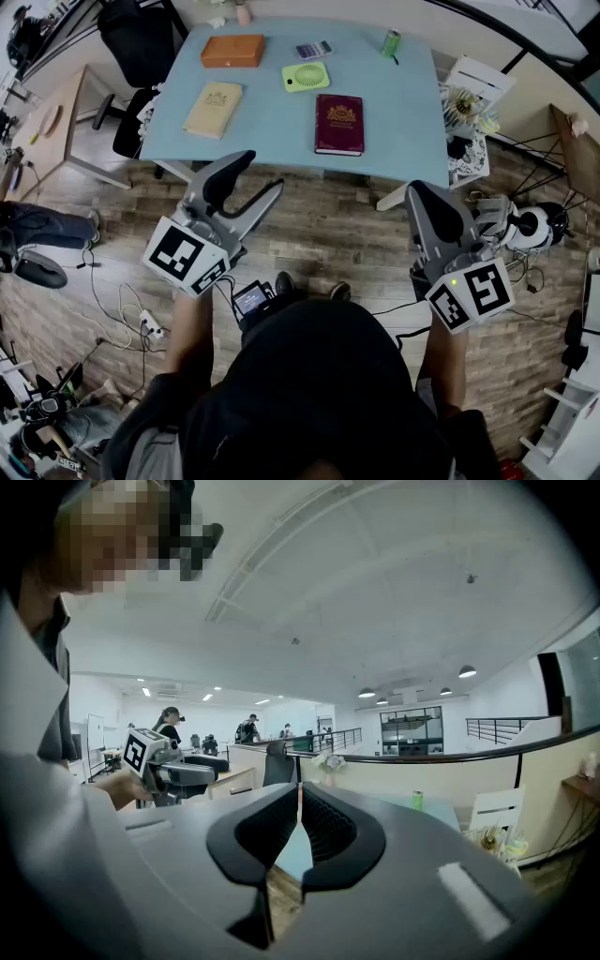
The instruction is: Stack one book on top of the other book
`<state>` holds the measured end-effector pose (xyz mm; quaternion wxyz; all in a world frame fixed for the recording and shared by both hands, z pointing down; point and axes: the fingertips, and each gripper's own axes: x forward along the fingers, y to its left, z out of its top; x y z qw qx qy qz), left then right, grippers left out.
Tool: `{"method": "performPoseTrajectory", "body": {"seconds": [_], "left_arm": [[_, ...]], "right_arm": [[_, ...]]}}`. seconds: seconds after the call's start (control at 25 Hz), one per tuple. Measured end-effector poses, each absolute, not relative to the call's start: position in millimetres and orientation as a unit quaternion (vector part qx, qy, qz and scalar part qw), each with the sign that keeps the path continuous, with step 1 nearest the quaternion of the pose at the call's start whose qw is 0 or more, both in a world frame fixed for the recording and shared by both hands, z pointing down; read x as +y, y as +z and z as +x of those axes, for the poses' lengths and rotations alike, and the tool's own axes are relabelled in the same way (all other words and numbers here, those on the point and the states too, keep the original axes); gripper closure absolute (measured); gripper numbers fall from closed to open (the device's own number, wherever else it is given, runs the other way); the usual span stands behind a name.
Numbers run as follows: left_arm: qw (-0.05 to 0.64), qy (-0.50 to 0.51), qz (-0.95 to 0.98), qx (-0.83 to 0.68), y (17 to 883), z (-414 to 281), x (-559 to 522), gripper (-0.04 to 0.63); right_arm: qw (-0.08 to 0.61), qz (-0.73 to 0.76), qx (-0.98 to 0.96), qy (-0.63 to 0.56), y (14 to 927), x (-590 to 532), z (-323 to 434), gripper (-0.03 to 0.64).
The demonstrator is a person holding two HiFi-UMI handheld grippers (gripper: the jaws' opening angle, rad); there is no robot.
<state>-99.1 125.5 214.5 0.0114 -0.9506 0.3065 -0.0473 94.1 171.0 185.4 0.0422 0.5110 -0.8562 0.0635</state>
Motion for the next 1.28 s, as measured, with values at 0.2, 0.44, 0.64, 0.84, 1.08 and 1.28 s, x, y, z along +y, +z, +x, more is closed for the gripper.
{"method": "performPoseTrajectory", "body": {"seconds": [0.2, 0.44, 0.64, 0.84, 1.08, 1.28], "left_arm": [[0.009, -0.046, -0.954, 0.297, 220.2, -110.8, 122.8, 0.314], [0.011, -0.048, -0.957, 0.285, 223.6, -127.7, 121.5, 0.314], [0.009, -0.047, -0.961, 0.273, 229.2, -145.7, 116.3, 0.314], [0.007, -0.040, -0.963, 0.265, 232.3, -165.7, 112.9, 0.314], [0.005, -0.036, -0.964, 0.262, 235.2, -183.7, 106.9, 0.314], [-0.001, -0.035, -0.962, 0.270, 237.6, -187.3, 101.7, 0.314]], "right_arm": [[0.050, 0.520, -0.850, 0.060, 187.0, 168.9, 82.2, 0.607], [0.053, 0.533, -0.842, 0.061, 189.7, 169.4, 67.3, 0.607], [0.054, 0.547, -0.833, 0.061, 189.7, 166.5, 50.6, 0.607], [0.043, 0.560, -0.824, 0.067, 189.1, 164.5, 34.4, 0.607], [0.047, 0.561, -0.824, 0.068, 187.4, 156.6, 16.0, 0.607], [0.050, 0.553, -0.829, 0.073, 189.9, 144.9, 13.1, 0.607]]}}
